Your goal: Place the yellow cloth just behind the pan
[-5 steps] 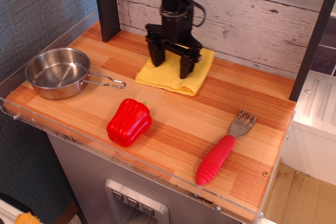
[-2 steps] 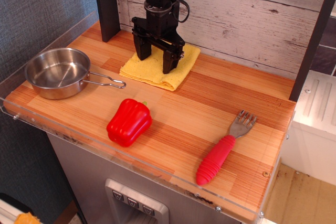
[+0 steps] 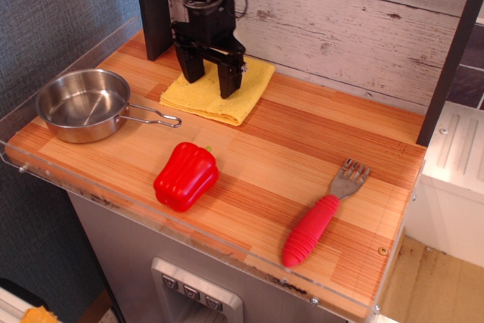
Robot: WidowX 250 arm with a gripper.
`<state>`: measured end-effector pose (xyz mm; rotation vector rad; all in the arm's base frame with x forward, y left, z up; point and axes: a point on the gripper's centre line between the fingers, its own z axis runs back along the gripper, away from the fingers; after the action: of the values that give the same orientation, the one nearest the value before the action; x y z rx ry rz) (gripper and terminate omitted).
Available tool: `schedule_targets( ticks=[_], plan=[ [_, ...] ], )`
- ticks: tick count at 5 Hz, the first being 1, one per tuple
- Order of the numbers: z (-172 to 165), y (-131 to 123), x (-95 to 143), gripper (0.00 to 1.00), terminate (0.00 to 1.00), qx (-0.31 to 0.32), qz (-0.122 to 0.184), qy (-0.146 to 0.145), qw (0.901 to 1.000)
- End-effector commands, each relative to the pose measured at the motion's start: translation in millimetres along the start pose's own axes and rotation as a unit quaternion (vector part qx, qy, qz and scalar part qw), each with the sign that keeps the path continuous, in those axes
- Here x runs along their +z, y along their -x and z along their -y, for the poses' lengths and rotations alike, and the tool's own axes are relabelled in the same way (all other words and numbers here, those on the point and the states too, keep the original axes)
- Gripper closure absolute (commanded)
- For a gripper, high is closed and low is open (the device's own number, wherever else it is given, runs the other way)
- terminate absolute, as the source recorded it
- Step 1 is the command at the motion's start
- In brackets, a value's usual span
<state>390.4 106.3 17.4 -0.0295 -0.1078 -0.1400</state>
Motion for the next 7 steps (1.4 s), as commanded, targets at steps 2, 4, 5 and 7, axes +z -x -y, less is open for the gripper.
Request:
schedule_targets(
  ticks=[2,4,5,7],
  plan=[
    [5.9,-9.1,70.9,0.0,0.0,-0.035,0.083,0.027,0.9956],
    [21.3,6.1,95.8,0.0,0.0,0.006,0.061,0.005,0.9981],
    [37.5,23.2,105.9,0.0,0.0,0.038,0.056,-0.01,0.9976],
    [67.0,46.3,105.0,0.0,0.0,0.046,0.051,0.002,0.9977]
  ],
)
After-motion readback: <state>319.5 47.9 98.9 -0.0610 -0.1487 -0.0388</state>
